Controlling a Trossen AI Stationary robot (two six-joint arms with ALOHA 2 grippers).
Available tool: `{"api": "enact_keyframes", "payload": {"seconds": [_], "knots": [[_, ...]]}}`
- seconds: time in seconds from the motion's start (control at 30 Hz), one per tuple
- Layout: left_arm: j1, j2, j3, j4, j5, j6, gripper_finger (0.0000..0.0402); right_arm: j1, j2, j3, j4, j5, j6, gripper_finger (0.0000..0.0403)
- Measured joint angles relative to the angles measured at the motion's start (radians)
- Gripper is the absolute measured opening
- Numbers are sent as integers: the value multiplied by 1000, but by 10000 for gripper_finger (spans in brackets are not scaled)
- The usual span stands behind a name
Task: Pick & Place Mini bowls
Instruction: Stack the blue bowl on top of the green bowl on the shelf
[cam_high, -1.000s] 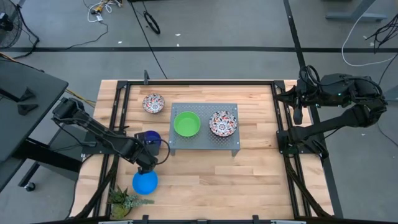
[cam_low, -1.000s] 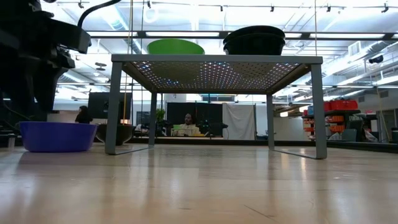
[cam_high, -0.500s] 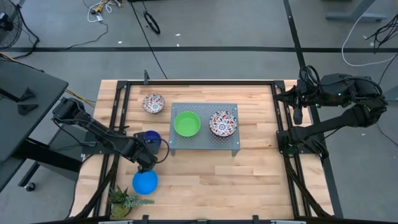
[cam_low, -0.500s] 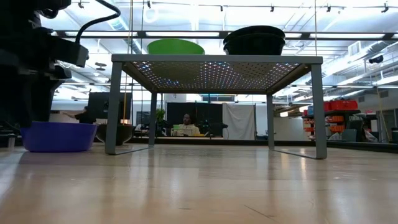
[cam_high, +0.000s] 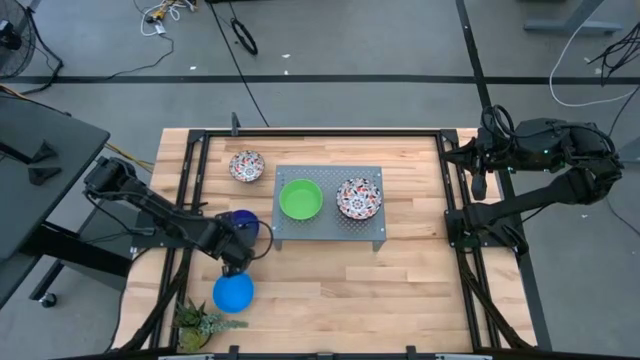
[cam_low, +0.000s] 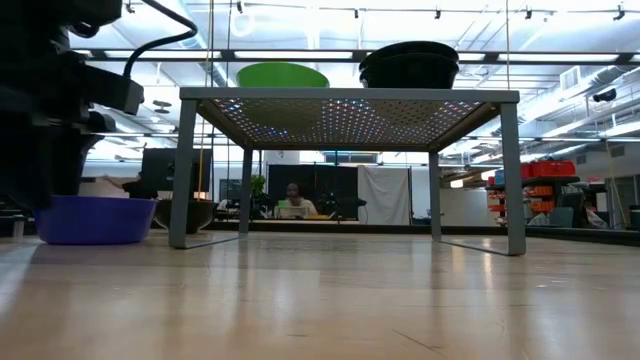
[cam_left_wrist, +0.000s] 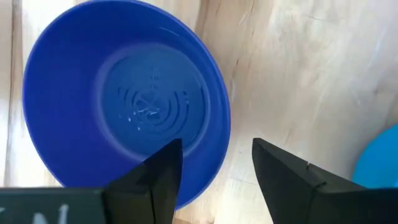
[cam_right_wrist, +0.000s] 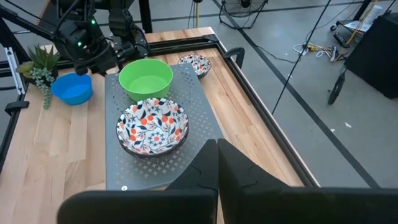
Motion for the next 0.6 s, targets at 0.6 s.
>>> {"api": "enact_keyframes", "payload": {"seconds": [0.6], "knots": [[50,0,0,28,61,74,68,0,3,0,0,0,4,0]]}}
